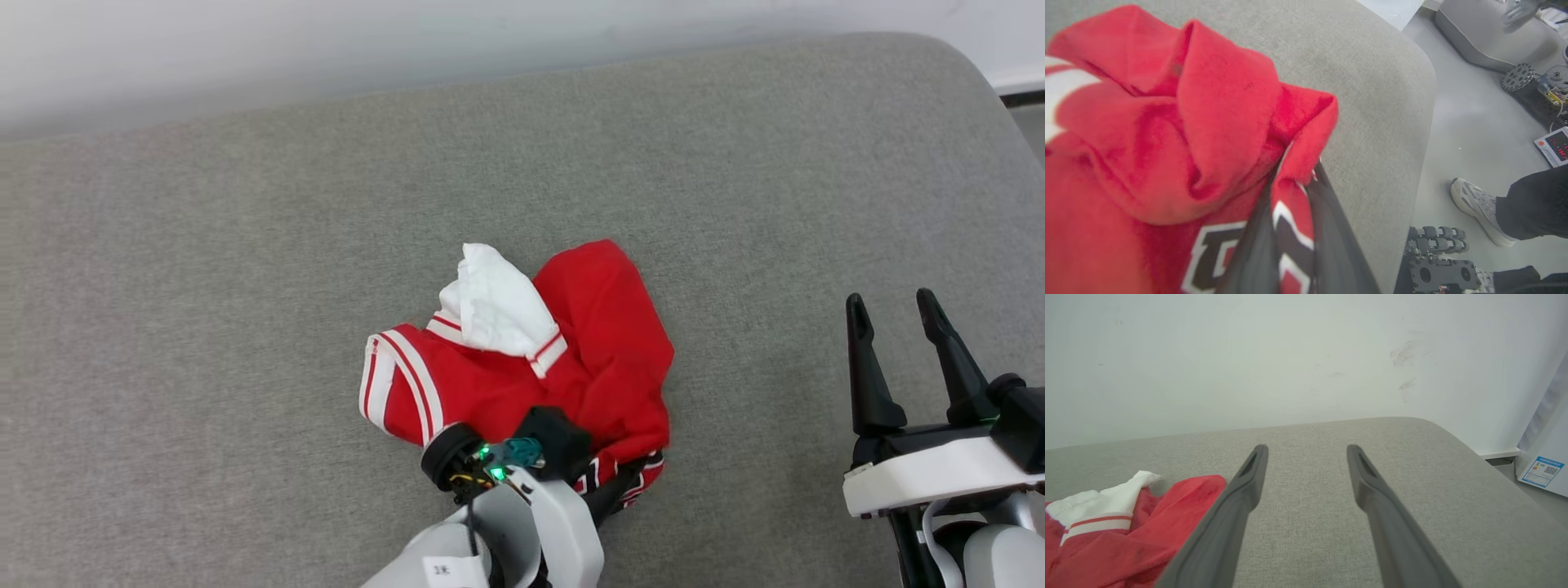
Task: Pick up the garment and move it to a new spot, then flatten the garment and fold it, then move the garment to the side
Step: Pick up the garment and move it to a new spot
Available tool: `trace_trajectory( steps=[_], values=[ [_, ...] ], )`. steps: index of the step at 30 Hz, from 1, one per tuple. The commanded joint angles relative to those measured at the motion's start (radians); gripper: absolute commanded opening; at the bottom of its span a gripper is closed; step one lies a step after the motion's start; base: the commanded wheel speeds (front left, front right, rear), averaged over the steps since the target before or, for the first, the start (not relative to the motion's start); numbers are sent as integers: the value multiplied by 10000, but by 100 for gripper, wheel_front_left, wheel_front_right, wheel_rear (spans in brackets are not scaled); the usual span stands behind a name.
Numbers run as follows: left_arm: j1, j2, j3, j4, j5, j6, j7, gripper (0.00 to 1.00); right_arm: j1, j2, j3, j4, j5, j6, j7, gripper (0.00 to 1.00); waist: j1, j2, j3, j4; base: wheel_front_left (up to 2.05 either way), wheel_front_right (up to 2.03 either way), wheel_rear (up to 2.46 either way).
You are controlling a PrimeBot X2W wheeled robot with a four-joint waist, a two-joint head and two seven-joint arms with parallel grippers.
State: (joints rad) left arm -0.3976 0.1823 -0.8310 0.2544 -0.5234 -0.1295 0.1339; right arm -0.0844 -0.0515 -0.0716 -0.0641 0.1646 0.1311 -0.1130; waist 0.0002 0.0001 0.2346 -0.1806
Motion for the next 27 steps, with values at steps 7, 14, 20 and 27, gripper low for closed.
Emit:
trace_trajectory(
  steps=[7,14,20,27],
  values=[
    [183,-47,704,-317,160,564,-1848,100,306,17,-44,24,-329,-7,264,100,-2,-1,-842,699,0,0,0],
    [538,101,1612,-497,273,1597,-3235,100,778,17,-110,-141,-344,-7,586,100,-2,-1,-1493,1231,0,0,0],
    [986,504,2523,-450,206,2424,-3691,100,1183,17,-157,-325,-405,-7,855,100,-2,-1,-1925,1603,0,0,0],
    [1701,1180,3631,-438,135,3210,-3920,100,1555,16,-7,-491,-470,-7,1192,100,-2,-1,-2326,1828,0,0,0]
  ],
)
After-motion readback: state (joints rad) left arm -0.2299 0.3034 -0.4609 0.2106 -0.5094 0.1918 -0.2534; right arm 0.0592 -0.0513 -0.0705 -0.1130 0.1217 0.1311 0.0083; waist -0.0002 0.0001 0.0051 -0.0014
